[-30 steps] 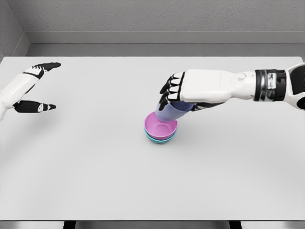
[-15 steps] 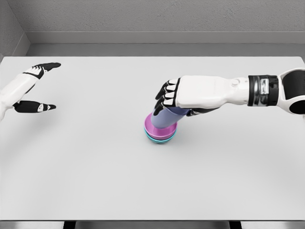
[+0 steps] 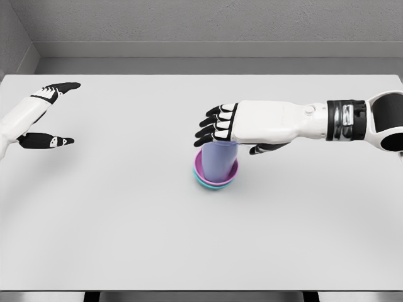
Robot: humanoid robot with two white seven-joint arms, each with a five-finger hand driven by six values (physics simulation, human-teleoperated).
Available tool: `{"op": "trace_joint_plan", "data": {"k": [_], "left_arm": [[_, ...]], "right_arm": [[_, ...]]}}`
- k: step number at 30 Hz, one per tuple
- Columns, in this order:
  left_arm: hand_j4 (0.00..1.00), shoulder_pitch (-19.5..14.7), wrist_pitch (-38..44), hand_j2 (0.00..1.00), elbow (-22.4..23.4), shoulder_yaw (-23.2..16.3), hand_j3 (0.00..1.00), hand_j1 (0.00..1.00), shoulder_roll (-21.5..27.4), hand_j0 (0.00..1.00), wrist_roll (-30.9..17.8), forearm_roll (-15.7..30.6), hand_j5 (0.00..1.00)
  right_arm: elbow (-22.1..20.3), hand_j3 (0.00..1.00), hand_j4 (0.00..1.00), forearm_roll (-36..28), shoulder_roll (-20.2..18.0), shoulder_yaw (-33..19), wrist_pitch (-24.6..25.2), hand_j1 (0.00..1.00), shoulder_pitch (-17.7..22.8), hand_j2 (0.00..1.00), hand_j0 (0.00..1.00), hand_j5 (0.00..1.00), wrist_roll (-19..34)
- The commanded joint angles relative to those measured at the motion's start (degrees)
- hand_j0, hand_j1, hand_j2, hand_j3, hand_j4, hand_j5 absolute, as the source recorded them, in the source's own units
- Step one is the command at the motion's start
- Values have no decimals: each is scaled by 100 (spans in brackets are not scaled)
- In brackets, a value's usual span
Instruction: Stacking bowl and cup with both arms
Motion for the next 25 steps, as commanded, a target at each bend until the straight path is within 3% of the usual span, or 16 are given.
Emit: {"op": "trace_joint_plan", "data": {"k": [1,8,11,15,20,25], "left_arm": [[100,0,9,100,-2,1,100,100,5,100,3,46,100],[100,26,9,100,-11,1,100,100,-4,100,3,38,100],[100,35,9,100,-20,10,100,100,-4,100,3,46,100],[100,44,9,100,-37,10,100,100,-12,100,3,46,100],[100,88,9,100,-37,89,100,100,-39,100,3,46,100],[100,88,9,100,-55,89,100,100,-39,100,3,46,100]], "right_arm": [[0,100,100,-40,-8,-8,12,100,0,100,100,100,-2],[9,100,100,-84,-139,-70,12,100,-167,100,100,100,-19],[27,100,100,-110,-403,-509,12,100,-158,100,100,100,-19],[106,100,100,-110,-833,-527,12,100,-185,100,100,100,-10],[1309,100,100,-110,-1062,-527,12,100,-114,100,100,100,-19],[1486,100,100,-110,-1124,-527,12,100,-114,100,100,100,-19]]}}
